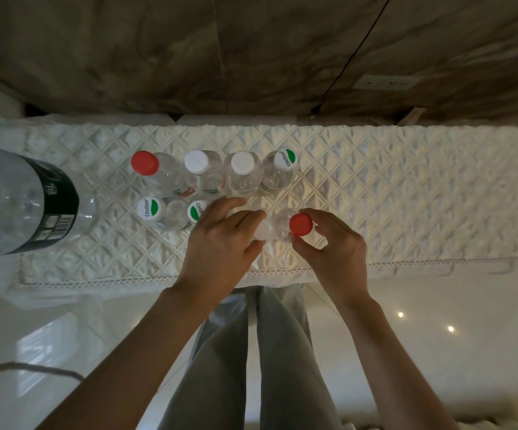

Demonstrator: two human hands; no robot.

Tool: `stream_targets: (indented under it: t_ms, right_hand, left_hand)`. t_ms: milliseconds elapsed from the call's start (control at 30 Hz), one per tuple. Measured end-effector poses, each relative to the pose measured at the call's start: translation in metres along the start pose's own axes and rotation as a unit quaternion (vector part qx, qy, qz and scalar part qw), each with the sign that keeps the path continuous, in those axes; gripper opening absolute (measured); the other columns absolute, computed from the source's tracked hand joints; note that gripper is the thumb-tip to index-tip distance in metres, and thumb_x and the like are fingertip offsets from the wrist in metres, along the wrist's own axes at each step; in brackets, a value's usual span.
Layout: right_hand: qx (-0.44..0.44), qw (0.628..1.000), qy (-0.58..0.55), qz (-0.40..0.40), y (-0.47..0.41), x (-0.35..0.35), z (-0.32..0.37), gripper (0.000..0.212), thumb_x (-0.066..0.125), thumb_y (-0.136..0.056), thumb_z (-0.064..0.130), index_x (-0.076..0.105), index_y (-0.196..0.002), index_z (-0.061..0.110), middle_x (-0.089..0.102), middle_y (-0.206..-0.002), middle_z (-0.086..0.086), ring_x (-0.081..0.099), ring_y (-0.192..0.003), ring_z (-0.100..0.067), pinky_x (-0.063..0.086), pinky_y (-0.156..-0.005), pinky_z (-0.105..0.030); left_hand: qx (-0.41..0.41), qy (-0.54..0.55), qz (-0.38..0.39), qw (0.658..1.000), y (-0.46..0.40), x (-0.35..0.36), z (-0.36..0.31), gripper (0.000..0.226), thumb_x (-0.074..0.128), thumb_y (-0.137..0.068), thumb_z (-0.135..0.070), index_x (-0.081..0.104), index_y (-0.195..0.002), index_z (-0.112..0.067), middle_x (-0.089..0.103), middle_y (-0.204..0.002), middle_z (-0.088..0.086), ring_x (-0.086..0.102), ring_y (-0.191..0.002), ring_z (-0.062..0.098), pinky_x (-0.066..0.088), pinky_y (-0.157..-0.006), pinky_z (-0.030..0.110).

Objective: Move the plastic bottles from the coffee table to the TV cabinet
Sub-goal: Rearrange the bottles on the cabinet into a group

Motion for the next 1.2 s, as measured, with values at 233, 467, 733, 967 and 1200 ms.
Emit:
stream_targets:
  t_ms: [233, 467, 733, 967, 1200]
  right_hand:
    - [-0.004, 0.998, -0.054, 0.028, -0.016, -0.001, 0.000, 0.036, 0.079, -0.073, 0.018, 0.068, -0.108, 0.012, 0.071, -0.105, 0.000, 0.067, -0.093, -0.015, 0.058, -0.077, -0.037]
    - [-0.019, 0.994, -0.086, 0.058, -0.035, -0.001, 0.004, 0.035, 0.077, -0.075, 0.017, 0.068, -0.109, 0.014, 0.070, -0.105, 0.002, 0.066, -0.095, -0.013, 0.057, -0.081, -0.034]
    - [-0.021, 0.992, -0.097, 0.080, -0.042, 0.003, 0.003, 0.037, 0.078, -0.074, 0.014, 0.068, -0.110, 0.017, 0.070, -0.106, 0.005, 0.066, -0.094, -0.011, 0.056, -0.084, -0.032]
    - [0.001, 0.991, -0.107, 0.081, -0.041, 0.006, 0.001, 0.042, 0.079, -0.073, 0.021, 0.065, -0.113, 0.021, 0.067, -0.108, 0.008, 0.063, -0.099, -0.008, 0.055, -0.084, -0.033]
    - [-0.015, 0.992, -0.096, 0.076, -0.040, 0.011, 0.001, 0.037, 0.079, -0.074, 0.022, 0.067, -0.109, 0.019, 0.069, -0.105, 0.007, 0.064, -0.097, -0.009, 0.055, -0.082, -0.035]
  left_hand:
    - [-0.005, 0.036, -0.023, 0.999, -0.005, 0.002, 0.018, 0.036, 0.085, -0.062, -0.016, 0.071, -0.095, -0.010, 0.072, -0.089, 0.004, 0.054, -0.105, 0.020, 0.035, -0.103, 0.041]
    - [-0.020, 0.077, 0.024, 0.997, -0.019, 0.001, 0.030, 0.036, 0.085, -0.061, -0.014, 0.071, -0.094, -0.011, 0.069, -0.083, 0.004, 0.059, -0.089, 0.021, 0.048, -0.087, 0.040]
    - [-0.035, 0.090, 0.071, 0.993, -0.021, -0.004, 0.034, 0.041, 0.085, -0.060, -0.010, 0.071, -0.099, -0.012, 0.072, -0.086, 0.003, 0.066, -0.079, 0.024, 0.053, -0.070, 0.032]
    - [-0.044, 0.076, 0.059, 0.994, -0.020, 0.001, 0.039, 0.036, 0.081, -0.067, -0.024, 0.070, -0.099, -0.011, 0.071, -0.087, 0.004, 0.066, -0.081, 0.024, 0.054, -0.070, 0.033]
    - [-0.065, 0.100, 0.028, 0.993, -0.015, 0.005, 0.041, 0.033, 0.075, -0.071, -0.033, 0.071, -0.098, -0.014, 0.072, -0.090, 0.001, 0.066, -0.083, 0.020, 0.055, -0.068, 0.034]
Point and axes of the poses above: each hand's wrist, its own y-axis away from the middle knuckle, its own x-axis out of the palm, z = x × y, the point moved 1 cm from there along -y, towards the middle knuckle
